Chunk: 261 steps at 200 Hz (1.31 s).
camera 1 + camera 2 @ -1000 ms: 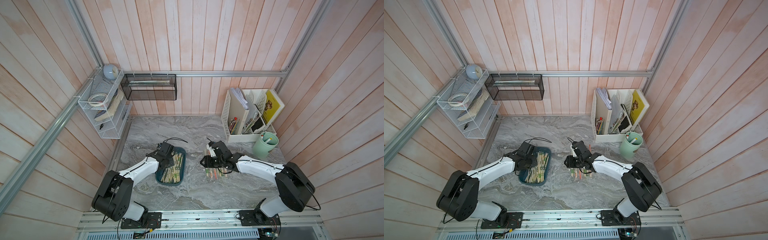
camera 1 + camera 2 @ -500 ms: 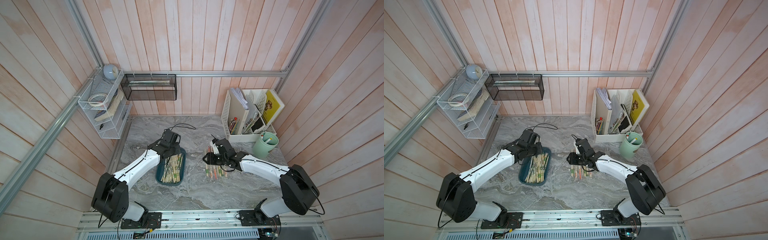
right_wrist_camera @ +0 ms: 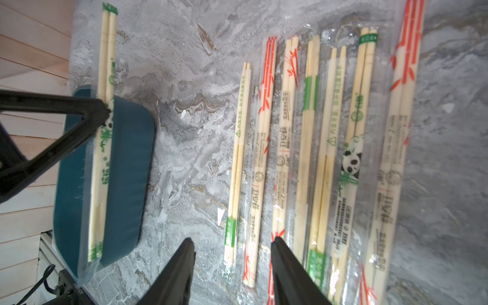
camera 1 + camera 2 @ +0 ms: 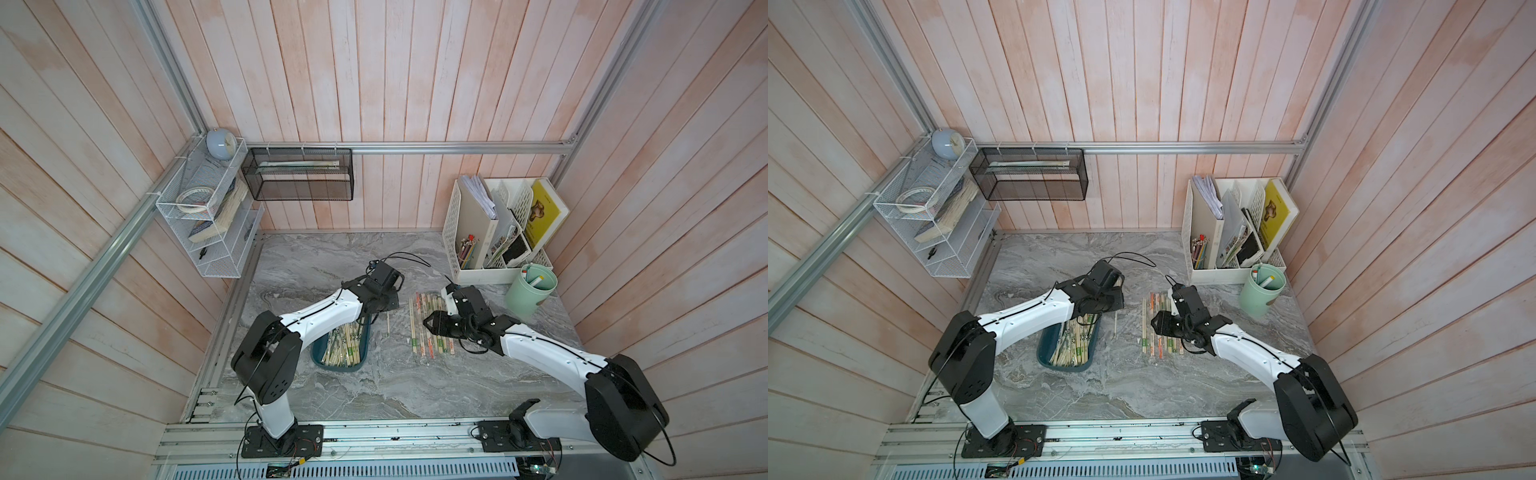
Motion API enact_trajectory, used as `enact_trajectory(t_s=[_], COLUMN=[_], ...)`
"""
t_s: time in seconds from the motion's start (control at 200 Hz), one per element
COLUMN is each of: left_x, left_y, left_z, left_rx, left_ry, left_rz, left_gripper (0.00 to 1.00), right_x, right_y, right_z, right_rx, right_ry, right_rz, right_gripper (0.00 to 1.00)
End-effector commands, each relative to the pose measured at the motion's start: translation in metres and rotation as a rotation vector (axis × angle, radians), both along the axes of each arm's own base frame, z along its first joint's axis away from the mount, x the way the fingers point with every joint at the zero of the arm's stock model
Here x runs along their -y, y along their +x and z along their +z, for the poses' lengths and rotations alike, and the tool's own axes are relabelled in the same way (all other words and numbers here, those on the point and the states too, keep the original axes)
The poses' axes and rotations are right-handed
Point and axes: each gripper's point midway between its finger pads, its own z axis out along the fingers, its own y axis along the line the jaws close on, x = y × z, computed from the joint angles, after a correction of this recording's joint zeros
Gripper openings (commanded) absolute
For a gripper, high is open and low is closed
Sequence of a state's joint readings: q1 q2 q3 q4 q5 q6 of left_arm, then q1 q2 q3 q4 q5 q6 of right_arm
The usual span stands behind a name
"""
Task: Take the paired disposable chopsticks out of the storage box
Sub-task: Place the paired disposable chopsticks at the center of the board.
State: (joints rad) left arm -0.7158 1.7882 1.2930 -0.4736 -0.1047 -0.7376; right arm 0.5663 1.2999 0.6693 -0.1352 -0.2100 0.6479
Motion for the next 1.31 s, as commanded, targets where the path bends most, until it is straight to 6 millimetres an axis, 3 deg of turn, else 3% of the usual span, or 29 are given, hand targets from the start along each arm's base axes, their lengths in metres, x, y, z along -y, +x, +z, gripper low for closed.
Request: enact_trajectory(t_s=[0.0,0.425,1.07,1.125,1.3], left_x=[0.021,0.062,0.056,0.055,0.055], left_y=[0.004,0.000,-0.002,-0.003,-0.006], left_z=[-0.004,-0.052,-0.079,-0.079,-0.080], left_rx=[-0.014,-0.091,-0.110,-0.106,-0.105], left_ry=[-0.055,-0.038,0.035,0.046,0.044], left_rz=[0.015,0.007,0.014,0.010,-0.004], left_gripper=[0.00,0.00,0.00,0.03,0.26], right_x=[0.010,0.019,0.020,0.020,0.019], right_y=[-0.008,-0.027,-0.031,-0.031,-0.030], right_z=[-0.007,-0.016,-0.014,-0.013,-0.013], right_rx=[-0.012,-0.026,-0.022,-0.020,-0.023], right_ry=[-0.013,0.000,0.002,0.003,0.002], right_rz=[-0.017,-0.017,-0.006,-0.007,-0.002], right_gripper=[0.51,0.56,0.56,0.56,0.56])
